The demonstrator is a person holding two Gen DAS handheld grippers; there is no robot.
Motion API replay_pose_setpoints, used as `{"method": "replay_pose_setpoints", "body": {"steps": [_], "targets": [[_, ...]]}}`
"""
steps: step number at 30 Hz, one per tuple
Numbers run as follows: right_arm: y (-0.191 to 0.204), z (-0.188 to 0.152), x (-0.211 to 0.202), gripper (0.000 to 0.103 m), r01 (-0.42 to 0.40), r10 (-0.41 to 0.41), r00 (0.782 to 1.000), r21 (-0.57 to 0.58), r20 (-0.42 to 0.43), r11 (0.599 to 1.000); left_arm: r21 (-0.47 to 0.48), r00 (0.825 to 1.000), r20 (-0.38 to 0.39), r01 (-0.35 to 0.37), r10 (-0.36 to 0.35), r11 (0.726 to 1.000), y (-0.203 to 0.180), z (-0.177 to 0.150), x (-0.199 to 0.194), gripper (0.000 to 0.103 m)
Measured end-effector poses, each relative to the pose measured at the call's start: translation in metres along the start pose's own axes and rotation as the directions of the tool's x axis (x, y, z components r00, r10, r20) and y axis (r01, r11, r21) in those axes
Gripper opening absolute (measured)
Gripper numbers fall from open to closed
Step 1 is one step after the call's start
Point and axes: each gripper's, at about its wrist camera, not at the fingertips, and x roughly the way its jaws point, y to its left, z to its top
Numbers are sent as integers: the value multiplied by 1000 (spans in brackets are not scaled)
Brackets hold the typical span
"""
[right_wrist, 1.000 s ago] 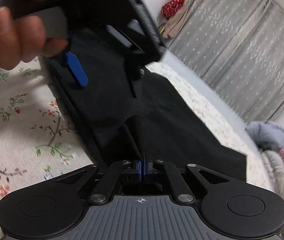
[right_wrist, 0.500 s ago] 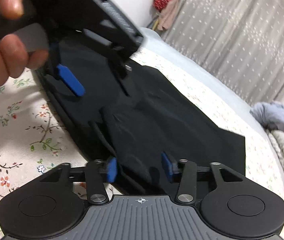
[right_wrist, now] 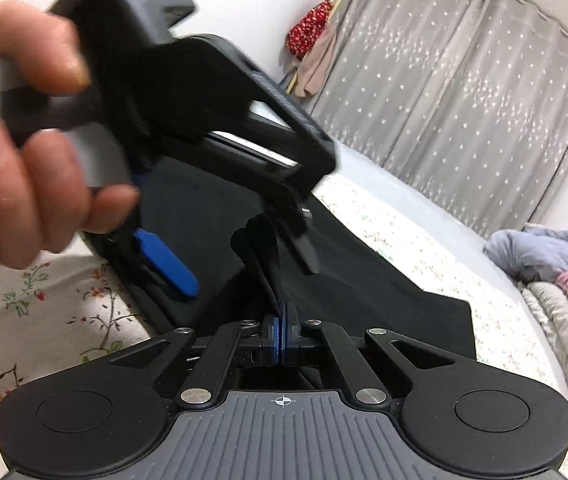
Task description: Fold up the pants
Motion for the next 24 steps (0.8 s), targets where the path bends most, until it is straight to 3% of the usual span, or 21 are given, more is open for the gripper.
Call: {"method": "replay_pose_setpoints", "body": {"steps": [2, 4, 6, 7, 8, 11, 16, 24], "targets": [[5, -1, 1, 0, 5, -5, 1000, -31, 8, 999, 10, 1000, 6, -13, 13, 1000, -2, 4, 3, 90], [9, -2, 1, 0, 8, -7, 1000, -48, 14, 999, 39, 999, 17, -28, 28, 999, -6, 9, 7, 79], [12, -3, 2, 0, 12, -11, 1000, -58, 19, 998, 100, 998, 29, -67, 64, 993, -12, 14, 12, 47], [13, -3, 3, 0, 14, -13, 1000, -63, 21, 998, 135, 995, 30, -95, 92, 986, -15, 17, 15, 37], [13, -3, 3, 0, 17, -15, 1000, -68, 23, 998, 162, 993, 31, -119, 116, 980, -16, 17, 16, 15], [17, -3, 2, 0, 36, -33, 999, -76, 36, 996, 252, 990, 40, -143, 137, 957, -24, 20, 14, 13], [17, 14, -2, 0, 44, -42, 996, -25, 72, 999, 415, 981, 103, -190, 162, 890, -46, 37, -9, 13], [30, 61, 21, 0, -45, 34, 990, 78, 134, 996, 504, 972, 183, -223, 149, 834, -11, 72, -60, 13]]}}
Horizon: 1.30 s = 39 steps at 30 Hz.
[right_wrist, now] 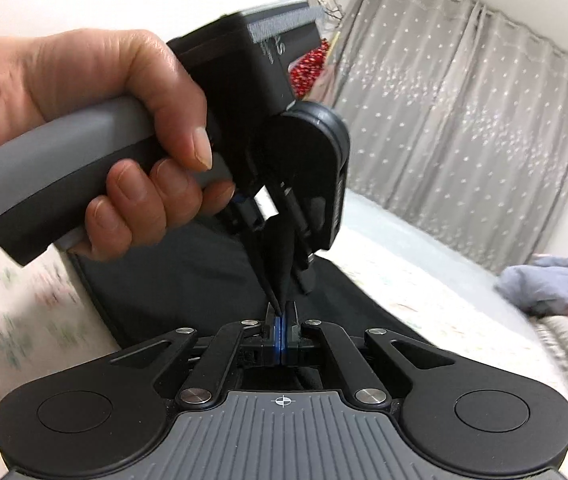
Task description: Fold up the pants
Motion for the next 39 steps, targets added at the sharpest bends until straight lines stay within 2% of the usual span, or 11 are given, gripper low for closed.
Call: {"method": "replay_pose_setpoints", "body": {"steps": [3, 7, 9, 14, 16, 21, 23, 26, 29, 33, 39], "targets": [[24, 14, 15, 0, -21, 20, 1000, 15, 12, 1000, -6, 999, 21, -32, 32, 999, 28, 3, -11, 13], [61, 38, 35, 0, -80, 79, 997, 69, 28, 994, -112, 999, 46, 9, -4, 994, 80, -2, -24, 15], [81, 48, 41, 0, -110, 108, 994, 67, 32, 992, -169, 1000, 19, -2, 5, 986, 104, -7, -20, 24], [125, 51, 48, 0, -162, 162, 987, -15, 2, 987, -256, 999, -22, -40, 35, 966, 140, -10, -13, 23], [126, 48, 55, 0, -168, 168, 986, -23, -23, 985, -243, 998, -20, -64, 61, 968, 146, -8, -18, 15], [120, 55, 59, 0, -172, 172, 985, 1, -27, 985, -157, 987, 108, -102, 120, 982, 133, 10, -49, 14], [125, 63, 59, 0, -169, 169, 986, 5, 3, 986, -143, 972, 194, -105, 132, 984, 134, 14, -65, 13], [134, 83, 62, 0, -170, 170, 984, 6, 56, 985, -121, 939, 272, -185, 212, 975, 145, 20, -84, 14], [147, 95, 74, 0, -217, 217, 975, -9, 48, 976, -197, 920, 244, -262, 306, 945, 178, 15, -88, 15], [168, 96, 97, 0, -303, 302, 953, -38, -20, 952, -336, 919, 160, -292, 360, 896, 227, -4, -81, 16], [186, 90, 122, 0, -335, 330, 940, -61, -89, 940, -337, 919, 178, -278, 351, 899, 235, -9, -93, 17]]}}
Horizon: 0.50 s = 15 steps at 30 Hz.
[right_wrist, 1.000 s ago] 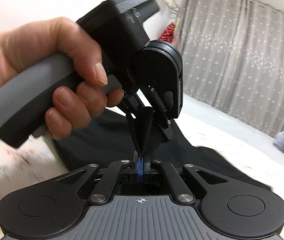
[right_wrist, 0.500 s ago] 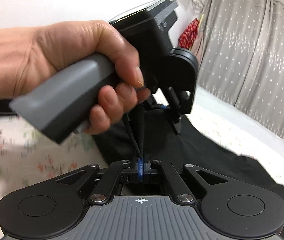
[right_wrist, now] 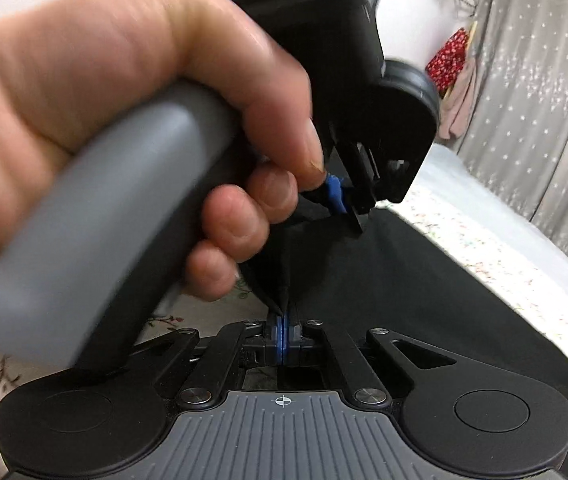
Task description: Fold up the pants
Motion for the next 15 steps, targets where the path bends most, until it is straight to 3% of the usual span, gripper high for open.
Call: {"method": "replay_pose_setpoints", "body": {"steps": [5, 12, 15], "targets": [[-14, 5, 5, 0, -19, 19, 1000, 33, -4, 999, -63, 1000, 1, -8, 8, 998, 13, 1, -2, 17], [-8, 6, 16, 1, -28, 30, 999, 42, -29, 999, -81, 1000, -7, -10, 10, 997, 18, 1, -13, 20], [-14, 4, 21, 14, -63, 65, 996, 40, -55, 997, -82, 1000, -19, 0, -2, 997, 13, 2, -14, 29]]}}
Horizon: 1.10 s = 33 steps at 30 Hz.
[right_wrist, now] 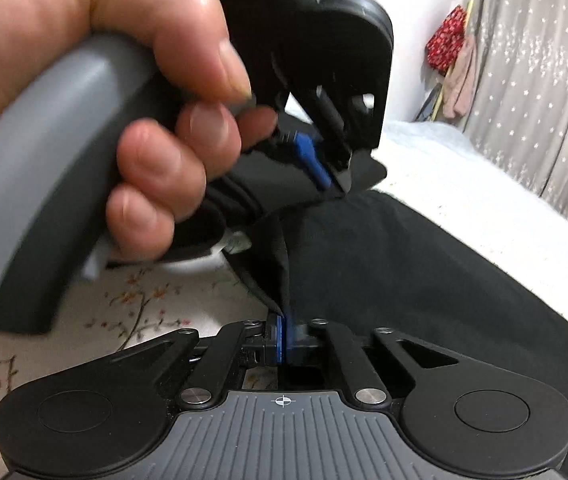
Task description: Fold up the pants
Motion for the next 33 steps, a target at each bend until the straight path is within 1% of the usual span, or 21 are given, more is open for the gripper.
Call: {"method": "replay_pose_setpoints", "body": {"steps": [1, 2, 4, 5, 7, 8, 10, 12, 14, 15, 16, 17, 19, 21, 23, 24, 25, 26, 27, 30, 33], "targets": [[-2, -2, -6, 28, -16, 16, 1000, -3, -7, 1000, 2, 1000, 3, 2, -2, 1000, -3, 0, -1, 29], [-3, -4, -13, 50, -29, 29, 1000, 2, -8, 1000, 6, 1000, 10, 4, -4, 1000, -7, -1, -3, 29], [-8, -11, -40, 78, -93, 92, 995, 44, 25, 995, 18, 1000, 27, 10, -10, 1000, -16, -2, -8, 29], [-8, -15, -57, 78, -134, 131, 990, 68, 50, 989, 27, 999, 29, 17, -17, 999, -20, -3, -10, 29], [-18, -27, -85, 78, -179, 172, 983, 108, 70, 978, 59, 999, 29, 29, -31, 998, -35, -8, -12, 29], [-30, -35, -96, 78, -182, 174, 983, 133, 64, 974, 82, 999, 22, 37, -39, 996, -44, -12, -12, 29], [-53, -47, -116, 76, -152, 149, 988, 189, 33, 970, 139, 998, -4, 61, -61, 988, -67, -23, -8, 30], [-85, -62, -136, 74, -132, 132, 991, 264, 16, 955, 185, 996, -42, 89, -83, 979, -91, -37, -4, 30], [-119, -75, -154, 63, -105, 107, 994, 328, 11, 939, 213, 991, -83, 123, -107, 969, -114, -51, 2, 30], [-132, -80, -165, 61, -71, 74, 997, 347, 5, 935, 224, 988, -101, 138, -118, 965, -127, -59, 4, 30], [-147, -86, -173, 55, -22, 26, 1000, 359, -7, 933, 231, 985, -118, 150, -125, 961, -136, -65, 8, 30], [-161, -91, -180, 43, 25, -18, 1000, 368, -23, 929, 241, 982, -137, 163, -133, 957, -146, -71, 11, 30], [-190, -106, -190, 31, 102, -83, 994, 417, -65, 903, 267, 976, -172, 179, -136, 947, -164, -86, 18, 30], [-213, -123, -195, 30, 151, -120, 988, 457, -96, 877, 300, 972, -211, 165, -103, 939, -177, -100, 29, 30], [-226, -144, -185, 30, 189, -122, 979, 494, -166, 848, 335, 963, -269, 108, -15, 936, -184, -112, 45, 30], [-228, -155, -178, 28, 194, -102, 974, 510, -204, 838, 350, 956, -292, 70, 38, 934, -185, -119, 54, 30], [-227, -165, -173, 28, 180, -95, 978, 513, -186, 840, 362, 957, -285, 51, 58, 931, -184, -123, 59, 30], [-223, -169, -173, 28, 168, -105, 983, 492, -153, 854, 383, 962, -264, 35, 73, 923, -185, -127, 60, 30], [-220, -169, -174, 28, 168, -110, 983, 470, -149, 867, 397, 964, -253, 21, 87, 918, -187, -128, 59, 30], [-219, -159, -177, 29, 177, -100, 977, 447, -190, 877, 422, 968, -228, -3, 109, 907, -190, -131, 56, 31], [-223, -151, -186, 30, 136, -59, 980, 420, -192, 897, 446, 971, -203, -23, 126, 895, -197, -135, 51, 31]]}}
